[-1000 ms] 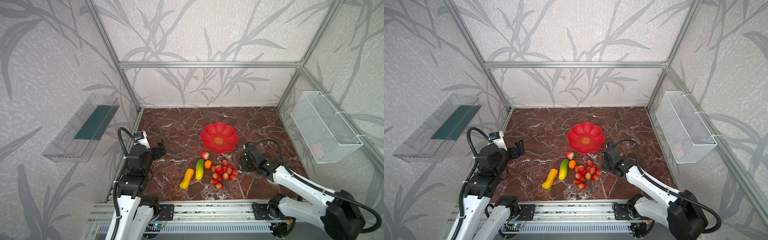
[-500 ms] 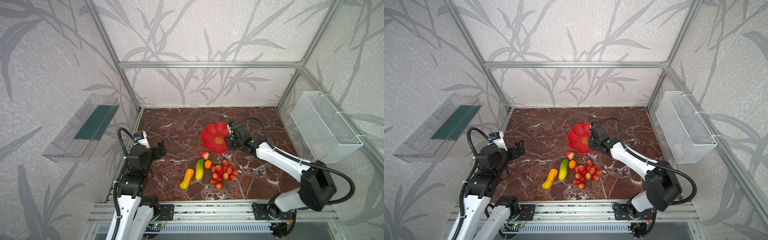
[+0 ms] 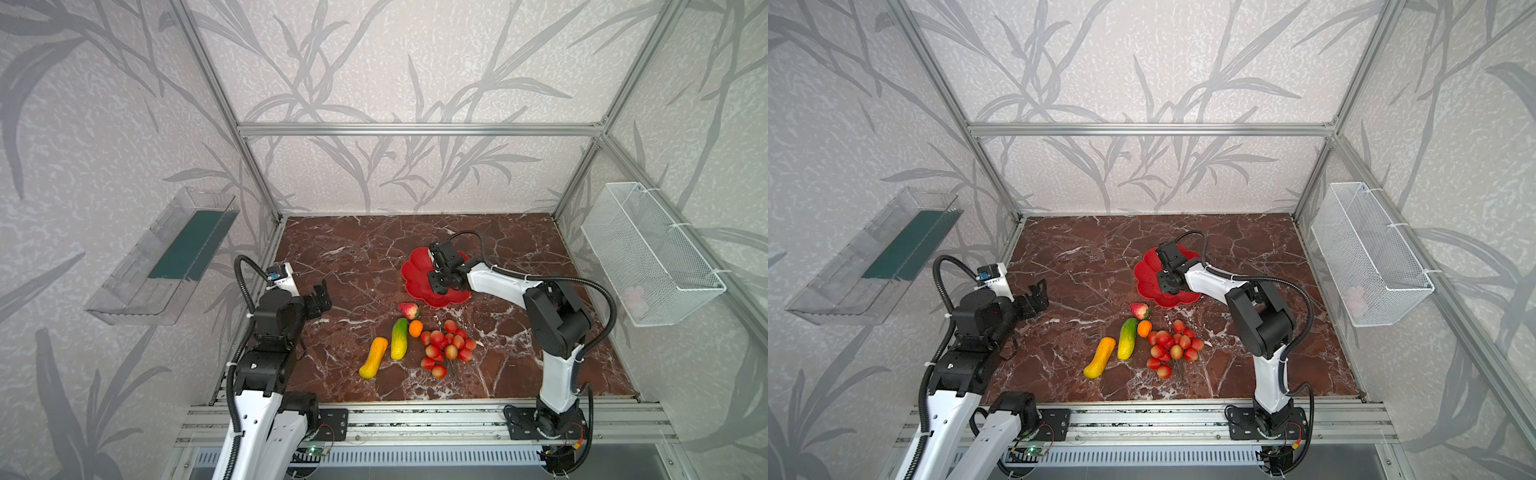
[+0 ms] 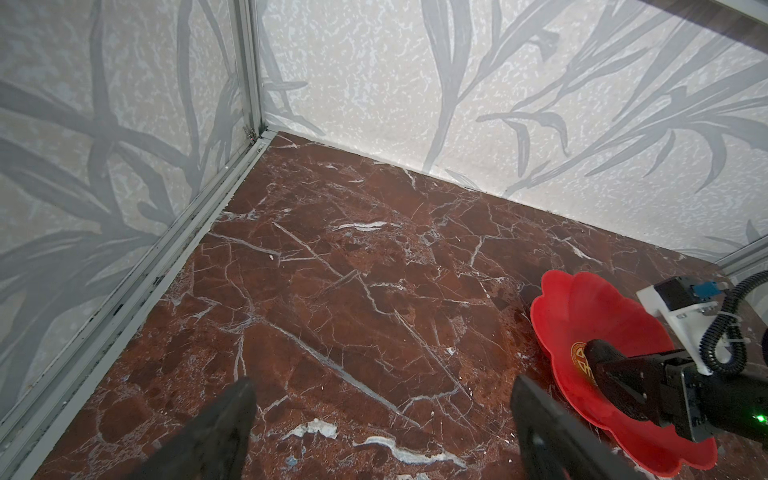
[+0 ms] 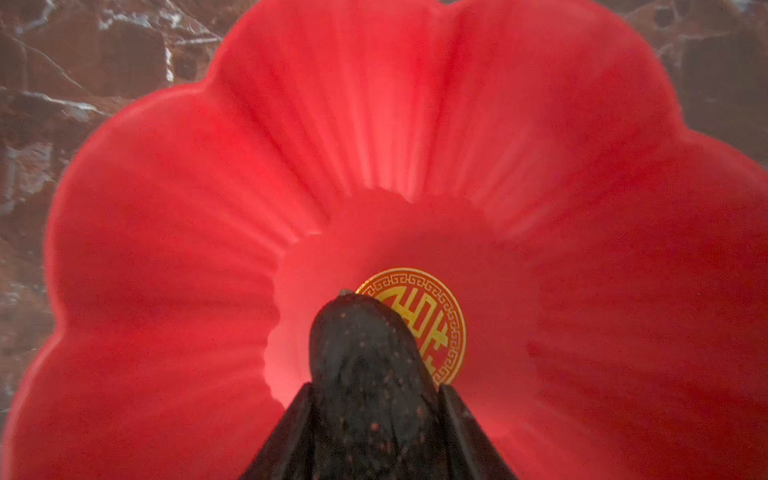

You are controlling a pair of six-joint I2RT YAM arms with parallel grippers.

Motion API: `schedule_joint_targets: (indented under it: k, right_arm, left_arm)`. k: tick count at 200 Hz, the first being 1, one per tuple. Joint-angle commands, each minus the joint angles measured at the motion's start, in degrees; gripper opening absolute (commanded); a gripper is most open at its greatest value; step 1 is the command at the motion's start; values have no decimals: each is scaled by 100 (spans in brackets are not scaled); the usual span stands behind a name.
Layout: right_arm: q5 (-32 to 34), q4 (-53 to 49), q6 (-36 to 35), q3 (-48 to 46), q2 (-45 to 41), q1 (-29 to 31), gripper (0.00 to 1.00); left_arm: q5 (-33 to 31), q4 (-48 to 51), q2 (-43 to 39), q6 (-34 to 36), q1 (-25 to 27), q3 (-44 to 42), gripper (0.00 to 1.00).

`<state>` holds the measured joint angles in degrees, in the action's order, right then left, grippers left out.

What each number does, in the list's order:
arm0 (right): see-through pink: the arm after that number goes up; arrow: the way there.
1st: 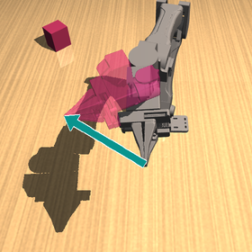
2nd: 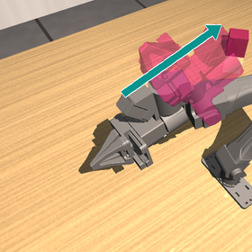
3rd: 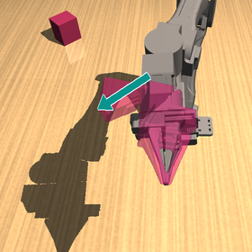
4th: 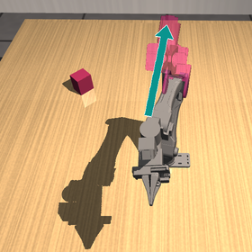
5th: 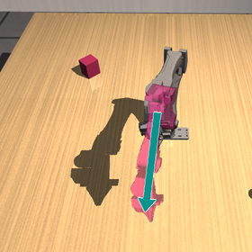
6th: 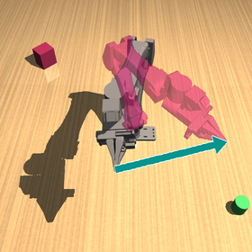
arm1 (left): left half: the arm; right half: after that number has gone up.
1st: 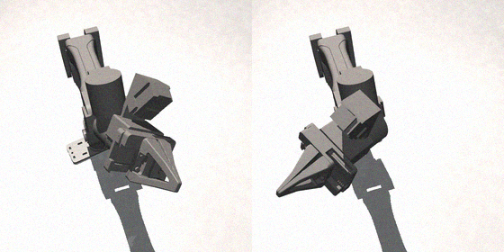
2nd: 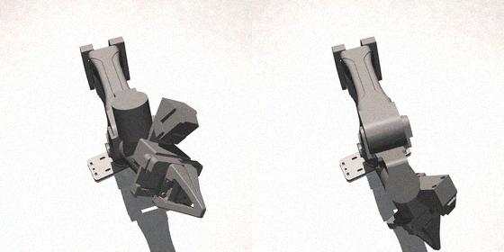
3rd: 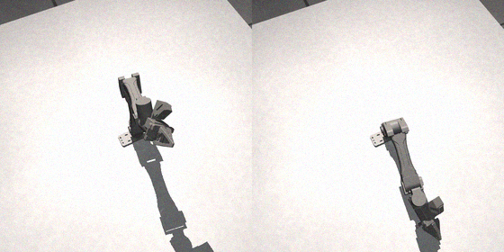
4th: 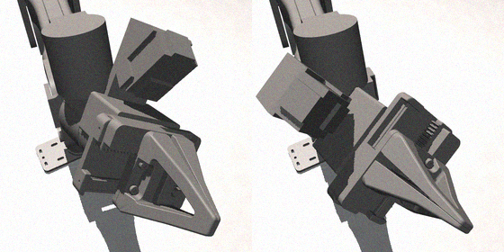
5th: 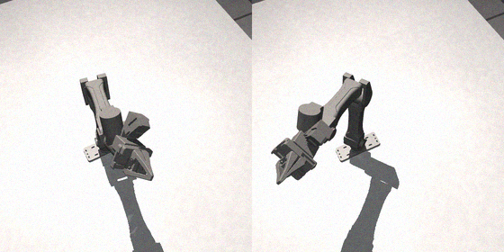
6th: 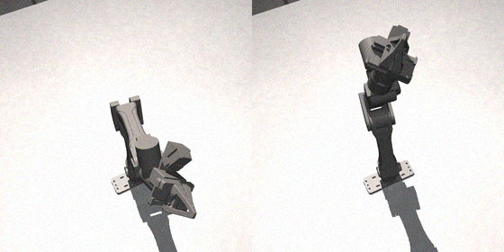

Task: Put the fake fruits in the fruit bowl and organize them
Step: 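Carry the avocado into the red bowl and release it with the right gripper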

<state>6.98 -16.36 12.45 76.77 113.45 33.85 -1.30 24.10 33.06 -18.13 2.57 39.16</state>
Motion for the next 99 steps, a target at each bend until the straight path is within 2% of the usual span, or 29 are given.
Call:
schedule_joint_targets:
  k: [1,14,36,65,80,99]
  right_arm:
    - [-50,-15,29,211,154,-31,51]
    - [-104,-28,52,246,154,-41,59]
    - [-131,-141,39,300,-86,-36,68]
    - [-13,-66,90,-47,-1089,-102,79]
    - [27,156,91,-515,-1835,-130,83]
    - [52,561,95,-1278,-2737,-154,89]
  left_arm:
    - [126,169,-81,-74,-33,27,92]
    - [240,191,-48,-86,-20,37,89]
    - [655,303,105,-61,53,142,83]
    - [1290,424,341,-482,259,113,76]
    - [1274,429,389,-743,610,-26,74]
    - [789,370,386,-1087,1356,-266,73]
